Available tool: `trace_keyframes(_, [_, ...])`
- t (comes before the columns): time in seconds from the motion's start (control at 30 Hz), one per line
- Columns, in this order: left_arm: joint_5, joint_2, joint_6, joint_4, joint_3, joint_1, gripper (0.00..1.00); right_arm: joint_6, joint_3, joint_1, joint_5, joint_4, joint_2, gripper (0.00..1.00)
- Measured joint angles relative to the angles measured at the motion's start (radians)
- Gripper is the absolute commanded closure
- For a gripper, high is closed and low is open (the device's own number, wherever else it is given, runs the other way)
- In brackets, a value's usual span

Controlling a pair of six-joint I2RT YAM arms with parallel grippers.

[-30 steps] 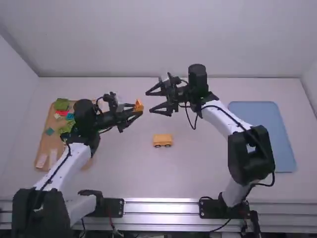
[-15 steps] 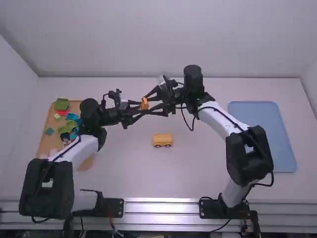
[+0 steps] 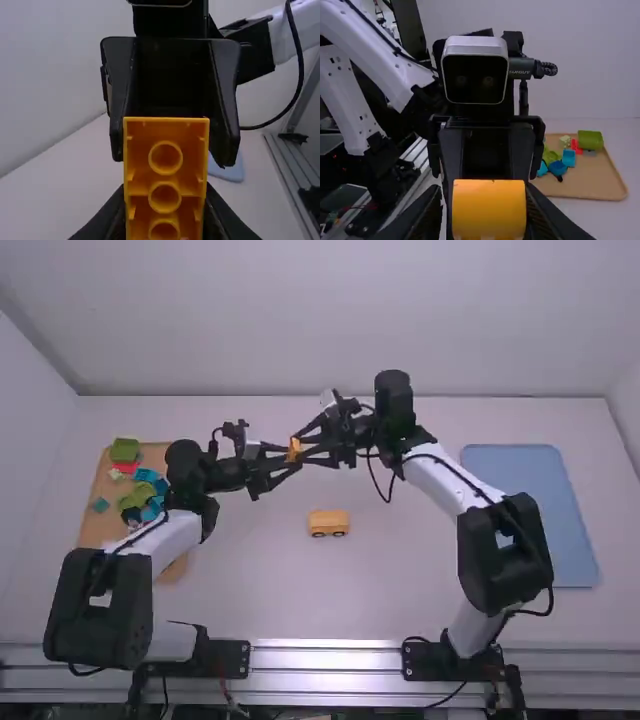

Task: Assemble lego blocks to make yellow taxi

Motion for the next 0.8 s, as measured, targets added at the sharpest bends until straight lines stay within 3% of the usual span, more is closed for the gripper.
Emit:
trace_keyframes(0.13, [-0.002, 0.000, -0.002, 0.002, 0.000, 0.000, 0.98, -0.001, 0.000, 0.004, 0.005, 0.000, 0.000, 0.58])
trace_keyframes(0.17, [-0.001, 0.000, -0.004, 0.005, 0.000, 0.000, 0.98, -0.004, 0.000, 0.004, 0.007, 0.000, 0.000, 0.65])
trace_keyframes(0.27, [0.004, 0.000, -0.008, 0.007, 0.000, 0.000, 0.97, -0.002, 0.000, 0.004, 0.020, 0.000, 0.000, 0.74])
trace_keyframes(0.3, [0.006, 0.000, -0.011, 0.008, 0.000, 0.000, 0.96, 0.001, 0.000, 0.004, 0.020, 0.000, 0.000, 0.82])
trace_keyframes(0.37, [0.008, 0.000, -0.021, 0.016, 0.000, 0.000, 0.89, 0.001, 0.001, 0.003, 0.019, 0.001, 0.000, 0.88])
trace_keyframes(0.47, [0.011, 0.000, -0.035, 0.029, -0.002, 0.000, 0.50, -0.002, 0.002, 0.002, 0.016, 0.002, 0.000, 0.94])
trace_keyframes(0.5, [0.000, 0.000, -0.038, 0.037, -0.002, 0.000, 0.01, -0.002, 0.002, 0.002, 0.016, 0.000, 0.000, 0.94])
trace_keyframes(0.7, [-0.017, 0.000, -0.048, 0.002, -0.002, 0.000, 0.01, 0.088, 0.002, 0.002, 0.131, 0.093, 0.000, 0.95])
trace_keyframes(0.8, [-0.049, 0.002, -0.006, -0.128, -0.001, 0.002, 0.01, 0.141, 0.002, -0.022, 0.282, 0.018, -0.006, 0.96])
